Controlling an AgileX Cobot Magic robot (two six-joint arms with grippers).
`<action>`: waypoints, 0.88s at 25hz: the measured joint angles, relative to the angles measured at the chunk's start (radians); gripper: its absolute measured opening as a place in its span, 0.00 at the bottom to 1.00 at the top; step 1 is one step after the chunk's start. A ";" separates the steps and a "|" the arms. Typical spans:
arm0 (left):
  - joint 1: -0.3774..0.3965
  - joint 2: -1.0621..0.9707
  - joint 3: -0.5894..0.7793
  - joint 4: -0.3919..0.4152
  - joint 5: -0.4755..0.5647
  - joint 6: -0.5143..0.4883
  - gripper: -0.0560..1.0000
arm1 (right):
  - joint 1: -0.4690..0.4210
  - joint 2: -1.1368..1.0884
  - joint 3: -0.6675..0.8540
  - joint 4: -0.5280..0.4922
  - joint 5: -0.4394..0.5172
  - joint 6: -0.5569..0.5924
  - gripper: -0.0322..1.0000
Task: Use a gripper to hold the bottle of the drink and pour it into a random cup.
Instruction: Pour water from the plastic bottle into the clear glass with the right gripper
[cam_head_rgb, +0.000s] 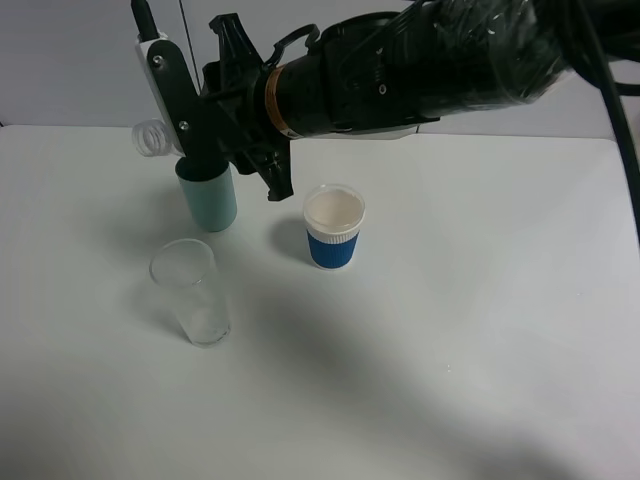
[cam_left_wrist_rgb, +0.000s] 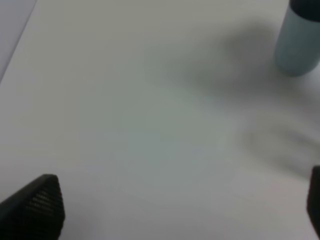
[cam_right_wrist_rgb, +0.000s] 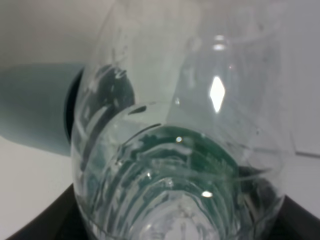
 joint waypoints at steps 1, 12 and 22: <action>0.000 0.000 0.000 0.000 0.000 0.000 0.98 | 0.004 0.000 0.000 -0.001 -0.001 -0.011 0.56; 0.000 0.000 0.000 0.000 0.000 0.000 0.98 | 0.017 0.000 0.000 -0.003 -0.001 -0.088 0.56; 0.000 0.000 0.000 0.000 0.000 0.000 0.98 | 0.028 0.000 0.000 -0.005 0.003 -0.121 0.56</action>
